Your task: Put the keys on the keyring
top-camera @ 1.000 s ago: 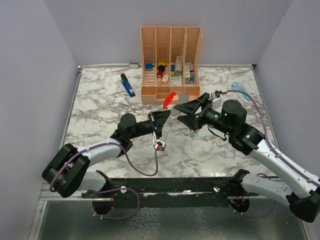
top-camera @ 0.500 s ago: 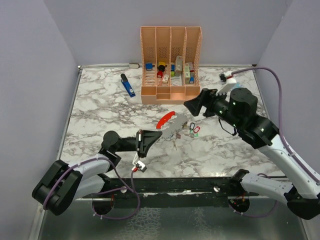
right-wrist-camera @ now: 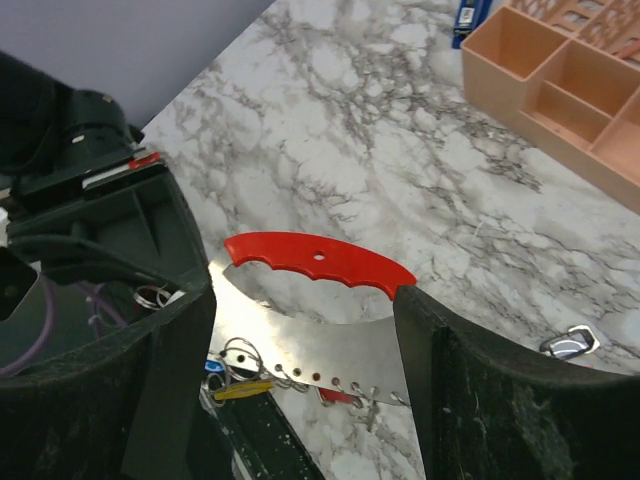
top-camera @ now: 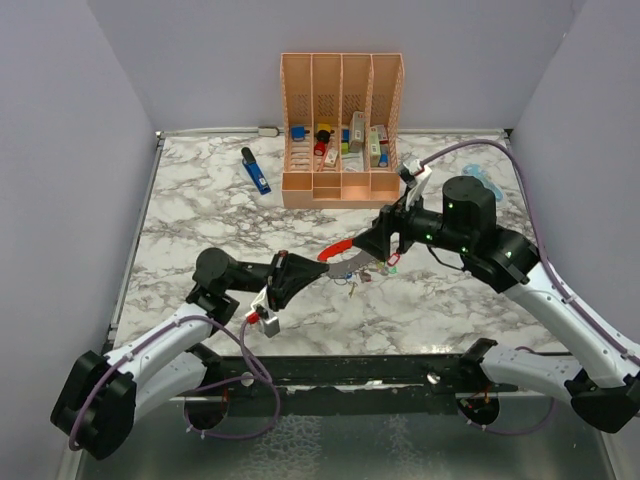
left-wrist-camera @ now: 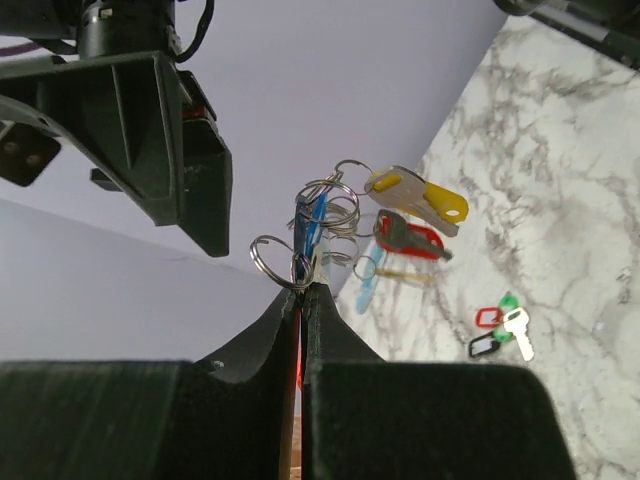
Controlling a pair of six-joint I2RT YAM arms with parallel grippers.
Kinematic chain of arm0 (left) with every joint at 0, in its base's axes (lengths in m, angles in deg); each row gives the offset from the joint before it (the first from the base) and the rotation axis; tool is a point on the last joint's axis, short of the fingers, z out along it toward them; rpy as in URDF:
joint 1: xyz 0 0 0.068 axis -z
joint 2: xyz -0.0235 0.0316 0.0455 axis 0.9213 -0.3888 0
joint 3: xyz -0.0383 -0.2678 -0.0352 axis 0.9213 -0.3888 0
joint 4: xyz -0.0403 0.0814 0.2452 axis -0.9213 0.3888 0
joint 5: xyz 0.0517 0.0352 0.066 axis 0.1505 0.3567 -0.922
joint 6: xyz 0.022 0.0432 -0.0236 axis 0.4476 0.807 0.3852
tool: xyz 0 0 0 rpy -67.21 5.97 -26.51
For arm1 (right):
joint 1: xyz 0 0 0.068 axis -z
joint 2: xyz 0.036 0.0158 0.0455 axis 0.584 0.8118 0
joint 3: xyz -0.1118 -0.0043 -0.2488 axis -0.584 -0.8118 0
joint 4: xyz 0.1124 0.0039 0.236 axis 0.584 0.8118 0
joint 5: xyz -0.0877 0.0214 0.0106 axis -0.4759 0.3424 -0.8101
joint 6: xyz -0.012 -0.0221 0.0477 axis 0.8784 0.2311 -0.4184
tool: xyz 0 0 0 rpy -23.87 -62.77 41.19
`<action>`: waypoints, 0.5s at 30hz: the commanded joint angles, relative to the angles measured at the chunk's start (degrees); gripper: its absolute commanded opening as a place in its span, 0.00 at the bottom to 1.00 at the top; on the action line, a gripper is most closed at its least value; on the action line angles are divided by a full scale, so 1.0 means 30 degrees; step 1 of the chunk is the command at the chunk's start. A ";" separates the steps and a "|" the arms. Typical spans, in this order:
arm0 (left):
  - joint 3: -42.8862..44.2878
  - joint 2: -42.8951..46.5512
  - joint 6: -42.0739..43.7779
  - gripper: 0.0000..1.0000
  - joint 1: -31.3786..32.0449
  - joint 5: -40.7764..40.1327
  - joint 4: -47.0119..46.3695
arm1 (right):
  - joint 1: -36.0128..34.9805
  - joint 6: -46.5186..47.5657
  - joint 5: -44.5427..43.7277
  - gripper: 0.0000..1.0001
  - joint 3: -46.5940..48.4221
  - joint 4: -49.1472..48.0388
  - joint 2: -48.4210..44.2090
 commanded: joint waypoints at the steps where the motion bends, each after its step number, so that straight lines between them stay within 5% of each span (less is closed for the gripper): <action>1: 0.2368 0.0550 -0.0800 0.00 -0.0061 0.1508 0.7239 | 0.0042 0.0280 0.3443 0.70 0.0850 -0.0489 0.0303; 15: 0.3277 0.0875 0.1009 0.00 -0.0043 0.1502 1.1071 | 0.0090 0.0096 0.3861 0.70 -0.1344 -0.1769 -0.0257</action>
